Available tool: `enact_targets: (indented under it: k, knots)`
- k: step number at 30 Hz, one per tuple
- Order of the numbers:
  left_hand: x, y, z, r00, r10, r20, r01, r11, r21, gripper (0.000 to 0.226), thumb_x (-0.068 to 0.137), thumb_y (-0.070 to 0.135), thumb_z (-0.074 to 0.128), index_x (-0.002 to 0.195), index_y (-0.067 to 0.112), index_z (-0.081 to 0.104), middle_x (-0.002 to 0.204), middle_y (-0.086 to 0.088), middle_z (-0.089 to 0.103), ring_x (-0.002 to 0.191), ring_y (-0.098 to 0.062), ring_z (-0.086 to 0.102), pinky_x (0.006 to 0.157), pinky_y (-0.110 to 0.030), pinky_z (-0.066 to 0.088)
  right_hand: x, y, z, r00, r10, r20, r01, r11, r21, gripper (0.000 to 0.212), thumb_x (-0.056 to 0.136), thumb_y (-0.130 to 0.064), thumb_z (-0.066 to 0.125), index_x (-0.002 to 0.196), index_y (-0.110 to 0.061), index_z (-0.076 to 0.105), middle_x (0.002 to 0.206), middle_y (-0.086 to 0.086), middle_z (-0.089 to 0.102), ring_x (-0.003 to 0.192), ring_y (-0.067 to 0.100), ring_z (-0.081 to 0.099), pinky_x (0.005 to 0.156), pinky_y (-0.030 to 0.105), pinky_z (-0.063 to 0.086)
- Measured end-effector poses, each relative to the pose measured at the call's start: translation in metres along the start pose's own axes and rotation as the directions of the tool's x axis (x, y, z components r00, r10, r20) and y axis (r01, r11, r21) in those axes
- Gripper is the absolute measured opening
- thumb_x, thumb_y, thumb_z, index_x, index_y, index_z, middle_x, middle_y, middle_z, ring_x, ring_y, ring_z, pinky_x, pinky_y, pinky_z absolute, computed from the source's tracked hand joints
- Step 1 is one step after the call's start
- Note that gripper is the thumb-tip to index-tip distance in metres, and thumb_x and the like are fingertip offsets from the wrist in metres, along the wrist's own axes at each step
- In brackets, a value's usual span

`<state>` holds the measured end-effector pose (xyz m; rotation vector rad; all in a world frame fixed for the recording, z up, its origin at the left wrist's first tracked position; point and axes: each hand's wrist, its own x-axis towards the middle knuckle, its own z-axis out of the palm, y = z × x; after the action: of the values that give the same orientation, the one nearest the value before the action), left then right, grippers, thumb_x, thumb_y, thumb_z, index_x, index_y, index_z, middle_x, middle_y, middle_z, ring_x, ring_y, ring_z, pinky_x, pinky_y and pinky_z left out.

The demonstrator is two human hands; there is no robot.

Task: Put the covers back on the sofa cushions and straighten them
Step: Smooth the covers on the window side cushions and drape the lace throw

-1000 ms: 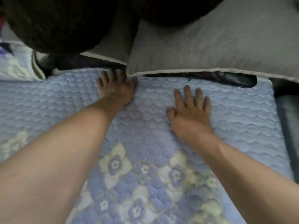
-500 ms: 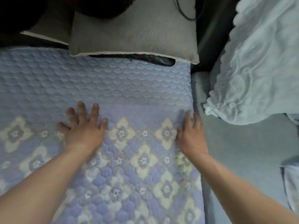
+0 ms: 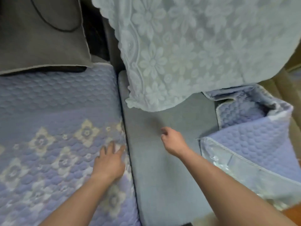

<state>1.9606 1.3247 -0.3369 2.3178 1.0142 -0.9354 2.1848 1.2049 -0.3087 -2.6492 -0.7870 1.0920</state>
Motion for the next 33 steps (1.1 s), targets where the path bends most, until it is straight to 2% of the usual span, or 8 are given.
enact_targets:
  k: [7,13,16,21,23,25,28,33]
  knots:
    - [0.033,0.171,0.043,0.987,-0.04,0.157,0.041,0.999,0.0,0.075,0.094,0.055,0.044,0.158,0.04,0.009,0.167,-0.012,-0.008,0.152,-0.042,0.0,0.124,-0.043,0.014,-0.011,0.226,-0.107,0.961,0.001,-0.275,-0.032,0.994,-0.108,0.05,0.086,-0.011,0.055,0.136,-0.013,0.051,0.14,0.012,0.044,0.121,0.037,0.047,0.096,0.044,0.044]
    - [0.048,0.199,-0.012,0.966,-0.104,0.235,0.103,0.995,0.017,0.045,0.1,0.037,0.042,0.142,0.023,0.05,0.151,-0.013,0.046,0.14,-0.028,0.04,0.109,-0.031,0.039,-0.01,0.348,-0.146,0.975,0.206,0.077,-0.194,0.971,-0.137,0.07,0.093,-0.026,0.052,0.156,-0.022,0.023,0.165,0.005,0.005,0.142,0.034,0.03,0.112,0.039,0.034]
    - [0.044,0.211,-0.04,0.968,-0.223,0.118,0.243,0.95,-0.198,0.052,0.098,0.038,0.051,0.145,0.017,0.047,0.147,-0.012,0.051,0.132,-0.029,0.051,0.103,-0.029,0.043,0.013,0.328,-0.149,0.961,0.259,0.097,-0.253,0.965,-0.072,0.061,0.092,-0.029,0.051,0.15,-0.023,0.033,0.161,0.012,0.017,0.138,0.037,0.037,0.109,0.038,0.035]
    - [0.057,0.243,-0.1,0.877,-0.48,0.005,0.213,0.379,-0.901,0.071,0.092,0.032,0.068,0.151,0.012,0.034,0.137,-0.013,0.053,0.118,-0.033,0.056,0.1,-0.044,0.049,0.061,0.254,-0.19,0.989,0.145,-0.007,-0.138,0.953,0.269,0.057,0.094,-0.027,0.054,0.147,-0.014,0.039,0.144,0.014,0.046,0.129,0.033,0.049,0.103,0.039,0.041]
    - [0.073,0.239,-0.134,0.841,-0.527,-0.12,0.025,0.26,-0.965,0.056,0.089,0.015,0.068,0.14,0.011,0.045,0.129,-0.013,0.058,0.117,-0.033,0.058,0.103,-0.049,0.047,0.083,0.22,-0.216,0.989,0.15,-0.022,-0.103,0.776,0.622,0.05,0.094,-0.023,0.058,0.141,-0.014,0.044,0.126,0.01,0.06,0.11,0.029,0.06,0.095,0.042,0.048]
    - [0.088,0.226,-0.156,0.791,-0.583,-0.188,-0.049,0.246,-0.968,0.061,0.082,0.008,0.068,0.139,0.008,0.047,0.13,-0.011,0.059,0.12,-0.031,0.058,0.104,-0.048,0.047,0.105,0.191,-0.242,0.98,0.182,0.076,-0.135,0.34,0.931,0.021,0.098,-0.017,0.055,0.119,-0.016,0.052,0.098,0.007,0.061,0.085,0.024,0.06,0.08,0.042,0.054]
    - [0.115,0.204,-0.16,0.812,-0.565,-0.145,0.055,0.321,-0.945,0.048,0.089,0.017,0.068,0.133,0.002,0.056,0.125,-0.013,0.063,0.116,-0.034,0.061,0.1,-0.043,0.051,0.146,0.179,-0.263,0.955,0.211,0.208,-0.162,-0.214,0.963,0.007,0.1,-0.017,0.053,0.104,-0.015,0.058,0.104,0.014,0.061,0.085,0.027,0.058,0.058,0.037,0.058]
    - [0.141,0.178,-0.163,0.824,-0.553,-0.123,0.199,0.485,-0.852,0.025,0.094,0.02,0.058,0.094,-0.002,0.07,0.098,-0.02,0.072,0.094,-0.036,0.068,0.085,-0.042,0.058,0.191,0.185,-0.245,0.896,0.393,0.209,-0.191,-0.084,0.978,0.024,0.104,-0.005,0.039,0.086,-0.011,0.054,0.073,0.006,0.05,0.063,0.014,0.05,0.034,0.021,0.048]
